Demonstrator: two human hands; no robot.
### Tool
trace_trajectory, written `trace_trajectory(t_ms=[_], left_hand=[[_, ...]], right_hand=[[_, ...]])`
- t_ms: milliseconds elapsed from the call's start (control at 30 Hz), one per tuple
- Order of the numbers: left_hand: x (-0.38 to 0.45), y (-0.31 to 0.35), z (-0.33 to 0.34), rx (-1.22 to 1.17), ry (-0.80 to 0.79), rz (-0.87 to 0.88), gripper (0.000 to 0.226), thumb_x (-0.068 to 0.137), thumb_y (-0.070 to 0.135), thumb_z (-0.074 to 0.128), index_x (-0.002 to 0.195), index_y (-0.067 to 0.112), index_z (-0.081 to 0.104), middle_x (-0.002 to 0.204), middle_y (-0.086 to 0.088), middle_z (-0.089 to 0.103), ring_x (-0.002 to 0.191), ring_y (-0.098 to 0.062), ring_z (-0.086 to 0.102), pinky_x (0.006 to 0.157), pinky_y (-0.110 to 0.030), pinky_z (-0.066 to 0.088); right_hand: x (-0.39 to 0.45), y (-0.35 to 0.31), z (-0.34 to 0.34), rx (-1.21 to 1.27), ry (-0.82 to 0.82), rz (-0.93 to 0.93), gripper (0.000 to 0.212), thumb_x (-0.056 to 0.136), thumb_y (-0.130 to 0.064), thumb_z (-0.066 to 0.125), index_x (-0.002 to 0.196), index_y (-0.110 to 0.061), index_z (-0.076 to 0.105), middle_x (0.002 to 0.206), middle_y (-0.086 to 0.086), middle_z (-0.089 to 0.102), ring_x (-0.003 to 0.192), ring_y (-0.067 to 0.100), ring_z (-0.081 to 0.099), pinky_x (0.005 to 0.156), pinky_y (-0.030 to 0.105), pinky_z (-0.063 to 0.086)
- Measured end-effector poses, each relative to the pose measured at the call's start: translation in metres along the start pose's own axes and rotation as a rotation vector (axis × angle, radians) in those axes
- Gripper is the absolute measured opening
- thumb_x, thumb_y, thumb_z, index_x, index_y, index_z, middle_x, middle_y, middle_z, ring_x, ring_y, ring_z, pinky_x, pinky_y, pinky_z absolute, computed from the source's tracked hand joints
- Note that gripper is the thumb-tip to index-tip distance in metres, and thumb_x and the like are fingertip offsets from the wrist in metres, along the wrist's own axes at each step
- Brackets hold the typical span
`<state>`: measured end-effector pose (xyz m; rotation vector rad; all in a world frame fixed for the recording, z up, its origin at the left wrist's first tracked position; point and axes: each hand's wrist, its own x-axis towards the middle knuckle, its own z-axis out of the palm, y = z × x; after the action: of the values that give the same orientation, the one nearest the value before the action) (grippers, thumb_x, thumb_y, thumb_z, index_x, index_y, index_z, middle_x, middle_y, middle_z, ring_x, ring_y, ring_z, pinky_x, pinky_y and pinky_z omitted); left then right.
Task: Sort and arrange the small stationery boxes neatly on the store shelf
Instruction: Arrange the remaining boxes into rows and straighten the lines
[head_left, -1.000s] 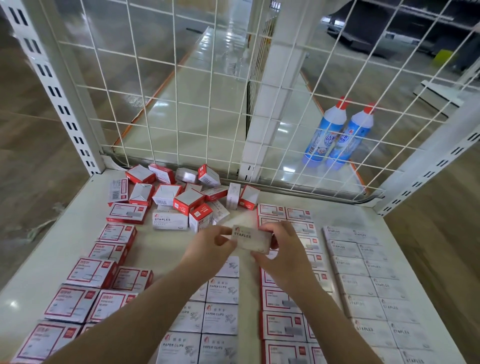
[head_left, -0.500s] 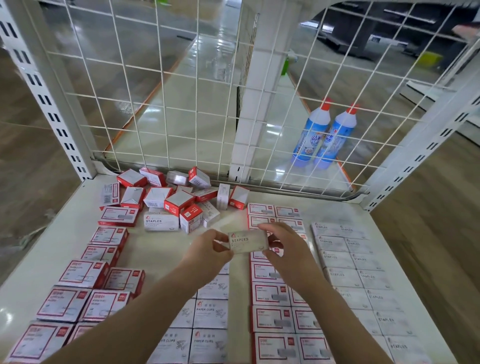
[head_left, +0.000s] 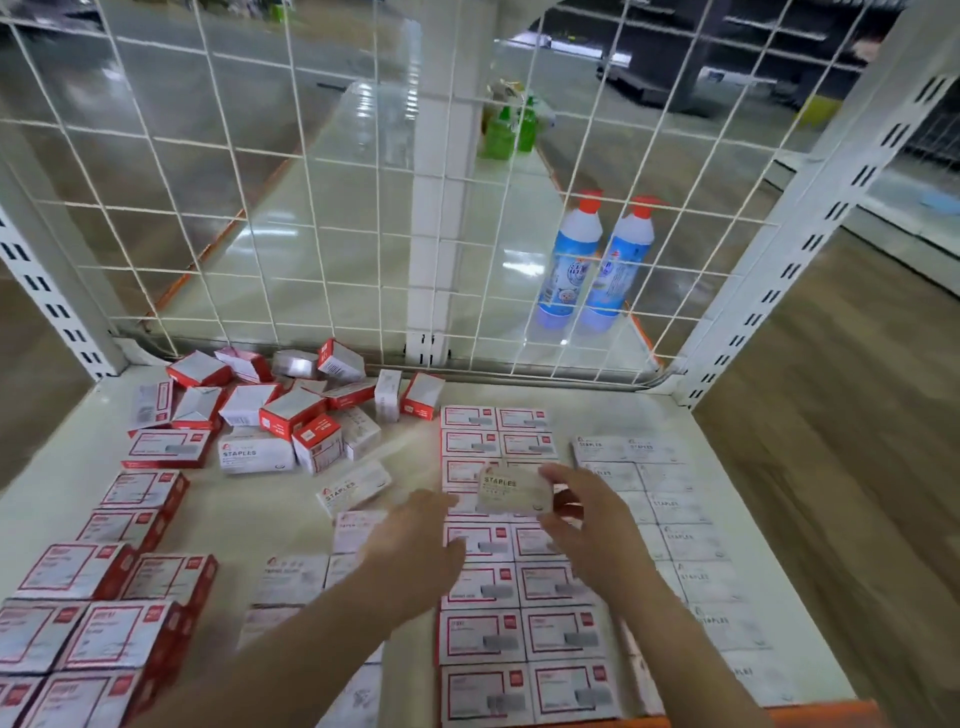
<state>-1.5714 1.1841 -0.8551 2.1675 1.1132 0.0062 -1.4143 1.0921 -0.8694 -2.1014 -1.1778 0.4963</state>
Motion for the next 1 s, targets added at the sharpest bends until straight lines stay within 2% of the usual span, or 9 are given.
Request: trace_trajectory(t_ms=[133,233,300,467,533,600,667,833,1000], left_hand=[[0.007,0.021,0.023,0.152,-0.065,0.098,0.05,0.097,0.03,0.041,0.145,0.022,0.026,0.151,0.004,0.025,0.138,-0.014,0.025,0.113,-0.031,0.024],[0.018,0.034,0.035,0.315,-0.107,0.154,0.055,0.098,0.032,0.038,0.148,0.02,0.018,0.156,0.002,0.013,0.143,-0.016,0.014,0.117,-0.032,0.016],[0.025,0.041,0.039,0.353,-0.14,0.175,0.055,0.098,0.033,0.038,0.148,0.021,0.018,0.157,0.003,0.01,0.143,-0.017,0.012,0.117,-0.035,0.016],[0.035,0.053,0.049,0.336,-0.181,0.16,0.053,0.098,0.035,0.038,0.147,0.025,0.021,0.155,0.004,0.017,0.142,-0.016,0.017,0.116,-0.034,0.016],[0.037,0.057,0.052,0.428,-0.125,0.172,0.05,0.098,0.032,0.039,0.146,0.025,0.027,0.15,0.004,0.029,0.136,-0.018,0.031,0.11,-0.034,0.03],[0.04,0.06,0.054,0.481,-0.081,0.185,0.044,0.097,0.03,0.042,0.14,0.025,0.036,0.138,0.004,0.042,0.123,-0.016,0.045,0.096,-0.03,0.041],[0.046,0.062,0.054,0.473,-0.07,0.186,0.037,0.096,0.031,0.042,0.133,0.024,0.045,0.127,0.005,0.048,0.114,-0.013,0.05,0.085,-0.025,0.041],[0.057,0.067,0.047,0.417,-0.071,0.156,0.036,0.094,0.035,0.043,0.128,0.024,0.05,0.127,0.007,0.05,0.116,-0.013,0.047,0.088,-0.024,0.038],[0.059,0.065,0.051,0.402,-0.069,0.114,0.036,0.093,0.04,0.048,0.124,0.023,0.054,0.118,0.008,0.052,0.105,-0.011,0.051,0.074,-0.02,0.036]], right_hand=[[0.002,0.022,-0.014,0.01,0.027,0.075,0.043,0.086,-0.005,0.061,0.127,-0.015,0.051,0.116,-0.001,0.055,0.084,0.0,0.052,0.063,0.002,0.045],[0.007,0.04,-0.024,-0.001,0.059,0.079,0.043,0.085,-0.006,0.061,0.126,-0.014,0.053,0.117,0.001,0.057,0.086,0.006,0.055,0.076,0.011,0.046],[0.011,0.051,-0.03,-0.014,0.079,0.087,0.042,0.085,-0.006,0.06,0.125,-0.014,0.054,0.116,-0.001,0.055,0.085,0.006,0.054,0.075,0.011,0.042],[0.03,0.075,-0.044,-0.066,0.144,0.095,0.039,0.087,-0.002,0.055,0.125,-0.011,0.053,0.119,0.002,0.054,0.089,0.009,0.052,0.082,0.014,0.04],[0.042,0.079,-0.05,-0.104,0.181,0.084,0.029,0.091,-0.007,0.052,0.119,-0.008,0.057,0.113,0.002,0.055,0.089,0.014,0.054,0.082,0.02,0.042],[0.054,0.084,-0.055,-0.174,0.193,0.058,0.022,0.092,-0.007,0.048,0.111,-0.007,0.059,0.109,0.007,0.056,0.093,0.022,0.054,0.077,0.025,0.04],[0.067,0.089,-0.059,-0.244,0.179,0.052,0.02,0.09,-0.005,0.046,0.105,-0.008,0.059,0.107,0.009,0.056,0.096,0.023,0.052,0.07,0.024,0.033],[0.093,0.088,-0.062,-0.279,0.156,0.075,0.023,0.087,0.0,0.045,0.106,-0.003,0.057,0.11,0.014,0.054,0.097,0.027,0.051,0.069,0.021,0.028],[0.117,0.088,-0.061,-0.285,0.062,0.049,0.027,0.08,0.0,0.048,0.103,-0.005,0.061,0.107,0.012,0.059,0.096,0.025,0.053,0.068,0.022,0.029]])
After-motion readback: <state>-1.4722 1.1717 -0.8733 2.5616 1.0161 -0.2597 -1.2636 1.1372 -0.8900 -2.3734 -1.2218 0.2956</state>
